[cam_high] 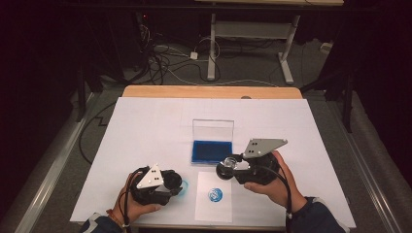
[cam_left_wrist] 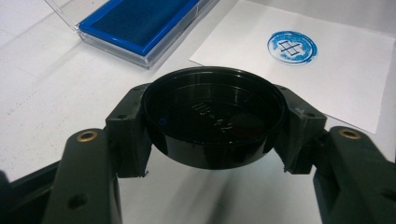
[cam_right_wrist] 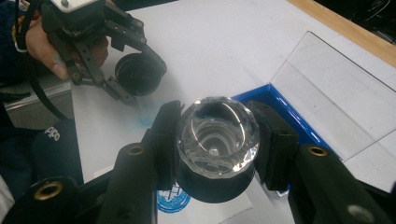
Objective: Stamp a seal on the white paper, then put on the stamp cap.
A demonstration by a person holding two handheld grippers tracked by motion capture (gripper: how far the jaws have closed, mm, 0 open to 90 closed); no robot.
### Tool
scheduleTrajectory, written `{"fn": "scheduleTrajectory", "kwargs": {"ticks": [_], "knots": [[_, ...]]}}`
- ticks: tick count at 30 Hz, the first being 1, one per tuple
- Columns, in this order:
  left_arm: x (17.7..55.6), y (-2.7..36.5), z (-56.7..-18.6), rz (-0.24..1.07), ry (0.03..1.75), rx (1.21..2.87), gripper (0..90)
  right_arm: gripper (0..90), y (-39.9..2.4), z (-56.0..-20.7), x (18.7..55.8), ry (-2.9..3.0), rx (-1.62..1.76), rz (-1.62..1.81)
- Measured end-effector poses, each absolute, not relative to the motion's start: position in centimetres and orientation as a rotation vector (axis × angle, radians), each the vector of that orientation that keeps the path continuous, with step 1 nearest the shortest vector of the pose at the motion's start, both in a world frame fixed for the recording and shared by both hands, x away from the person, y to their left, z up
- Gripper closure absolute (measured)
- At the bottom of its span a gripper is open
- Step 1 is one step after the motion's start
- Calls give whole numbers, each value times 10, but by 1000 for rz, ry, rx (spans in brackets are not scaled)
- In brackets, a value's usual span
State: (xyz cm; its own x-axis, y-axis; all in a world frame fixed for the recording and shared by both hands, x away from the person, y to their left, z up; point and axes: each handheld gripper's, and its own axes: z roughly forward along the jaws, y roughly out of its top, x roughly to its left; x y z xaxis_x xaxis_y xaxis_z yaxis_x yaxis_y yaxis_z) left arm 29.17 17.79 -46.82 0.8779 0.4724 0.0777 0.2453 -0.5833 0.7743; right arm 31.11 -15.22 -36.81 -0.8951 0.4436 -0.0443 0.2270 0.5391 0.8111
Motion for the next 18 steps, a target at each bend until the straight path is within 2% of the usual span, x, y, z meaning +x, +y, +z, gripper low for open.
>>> {"fn": "scheduleTrajectory", "kwargs": {"ticks": [18], "knots": [[296, 165, -464, 337, 497, 2209, 365, 578, -152, -362, 311, 2510, 563, 1314]]}}
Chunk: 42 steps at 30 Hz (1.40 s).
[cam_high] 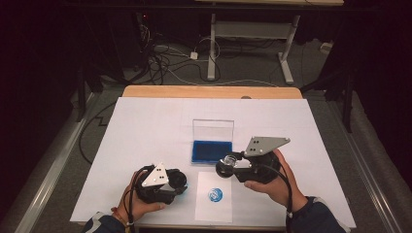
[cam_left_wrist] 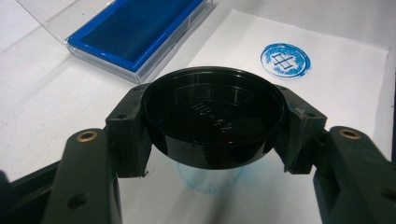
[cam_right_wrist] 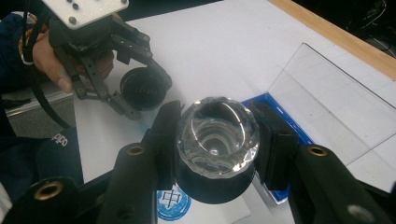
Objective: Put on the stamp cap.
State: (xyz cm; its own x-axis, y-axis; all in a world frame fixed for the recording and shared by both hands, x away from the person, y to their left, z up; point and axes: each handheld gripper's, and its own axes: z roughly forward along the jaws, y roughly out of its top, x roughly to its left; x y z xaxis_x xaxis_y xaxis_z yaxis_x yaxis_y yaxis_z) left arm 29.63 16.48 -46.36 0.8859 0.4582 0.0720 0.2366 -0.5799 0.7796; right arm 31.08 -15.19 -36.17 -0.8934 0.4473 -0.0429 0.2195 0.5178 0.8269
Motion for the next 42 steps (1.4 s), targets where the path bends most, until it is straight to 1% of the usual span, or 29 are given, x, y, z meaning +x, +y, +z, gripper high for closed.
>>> {"fn": "scheduleTrajectory", "kwargs": {"ticks": [9, 13, 25, 42], "knots": [[298, 146, -459, 305, 452, 2189, 365, 578, -143, -354, 308, 2492, 536, 1369], [299, 140, -457, 277, 447, 2163, 365, 578, -138, -355, 309, 2497, 518, 1396], [300, 119, -454, 267, 414, 2144, 365, 578, -123, -362, 311, 2517, 515, 1451], [297, 118, -449, 251, 409, 2098, 365, 578, -104, -375, 311, 2564, 508, 1500]]}}
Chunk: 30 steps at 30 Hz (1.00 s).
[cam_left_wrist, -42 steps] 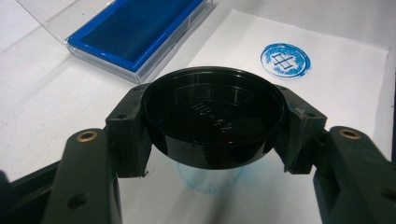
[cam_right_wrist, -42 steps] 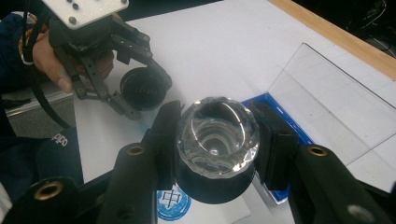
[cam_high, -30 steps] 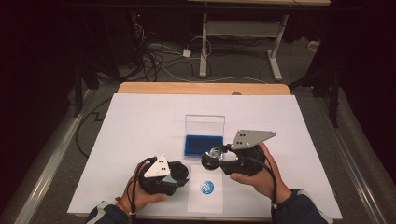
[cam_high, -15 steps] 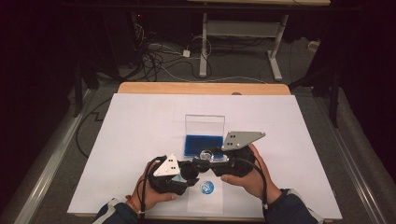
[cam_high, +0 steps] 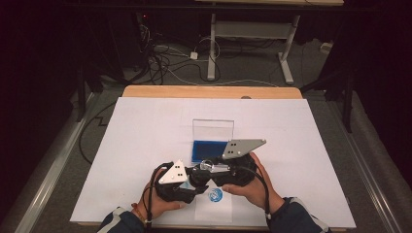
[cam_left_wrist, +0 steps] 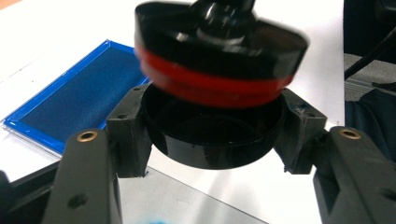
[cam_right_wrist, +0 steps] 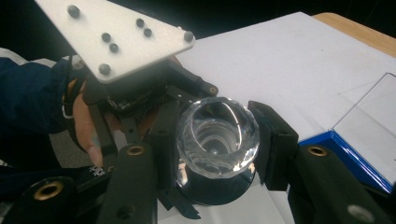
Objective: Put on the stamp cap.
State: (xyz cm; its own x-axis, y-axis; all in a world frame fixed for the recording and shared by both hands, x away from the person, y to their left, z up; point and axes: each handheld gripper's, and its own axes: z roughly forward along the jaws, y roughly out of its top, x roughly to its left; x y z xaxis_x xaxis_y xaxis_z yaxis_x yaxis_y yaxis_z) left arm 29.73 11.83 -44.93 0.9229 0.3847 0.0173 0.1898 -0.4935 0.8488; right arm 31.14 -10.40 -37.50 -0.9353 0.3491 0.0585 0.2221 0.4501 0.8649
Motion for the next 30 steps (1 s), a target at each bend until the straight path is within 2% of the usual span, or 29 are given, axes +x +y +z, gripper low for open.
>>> {"fn": "scheduleTrajectory", "kwargs": {"ticks": [15, 30], "knots": [[298, 117, -447, 256, 422, 2081, 365, 578, -104, -381, 314, 2576, 512, 1521], [294, 109, -451, 330, 404, 2177, 364, 577, -100, -384, 314, 2646, 506, 1409]]}}
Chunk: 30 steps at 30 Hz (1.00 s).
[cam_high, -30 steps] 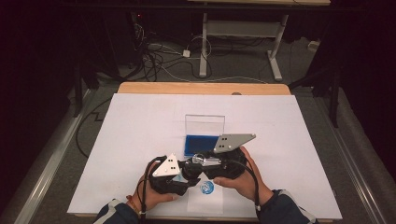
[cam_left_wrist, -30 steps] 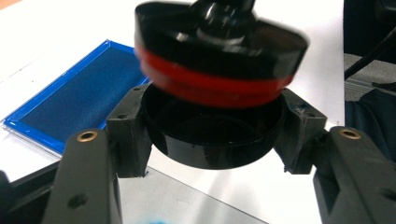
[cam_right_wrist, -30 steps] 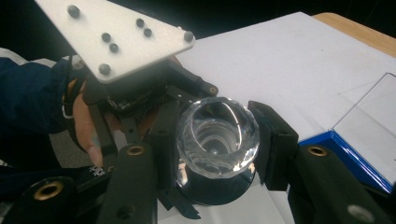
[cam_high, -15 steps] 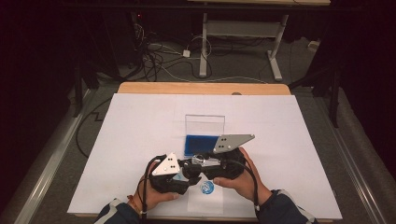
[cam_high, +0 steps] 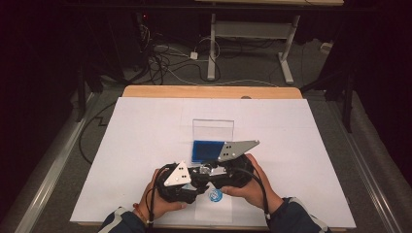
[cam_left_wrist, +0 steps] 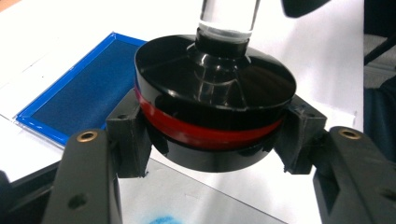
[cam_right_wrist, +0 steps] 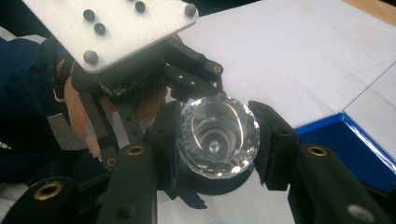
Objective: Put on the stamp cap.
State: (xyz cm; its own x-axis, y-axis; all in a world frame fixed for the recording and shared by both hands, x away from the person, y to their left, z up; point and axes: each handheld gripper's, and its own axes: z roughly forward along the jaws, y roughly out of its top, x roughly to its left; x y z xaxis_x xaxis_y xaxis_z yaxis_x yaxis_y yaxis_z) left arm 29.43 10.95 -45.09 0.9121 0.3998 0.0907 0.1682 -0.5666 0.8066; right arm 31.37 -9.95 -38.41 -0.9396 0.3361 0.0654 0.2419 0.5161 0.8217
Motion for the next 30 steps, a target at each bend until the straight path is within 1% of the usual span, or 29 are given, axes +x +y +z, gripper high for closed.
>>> {"fn": "scheduleTrajectory", "kwargs": {"ticks": [10, 14, 19, 30], "knots": [[293, 111, -451, 354, 405, 2177, 364, 577, -103, -388, 315, 2650, 532, 1441], [291, 110, -452, 382, 397, 2204, 365, 578, -105, -391, 318, 2672, 554, 1454], [292, 111, -452, 372, 388, 2216, 366, 578, -104, -393, 319, 2698, 551, 1428], [290, 108, -454, 398, 349, 2276, 365, 578, -101, -395, 317, 2721, 542, 1385]]}}
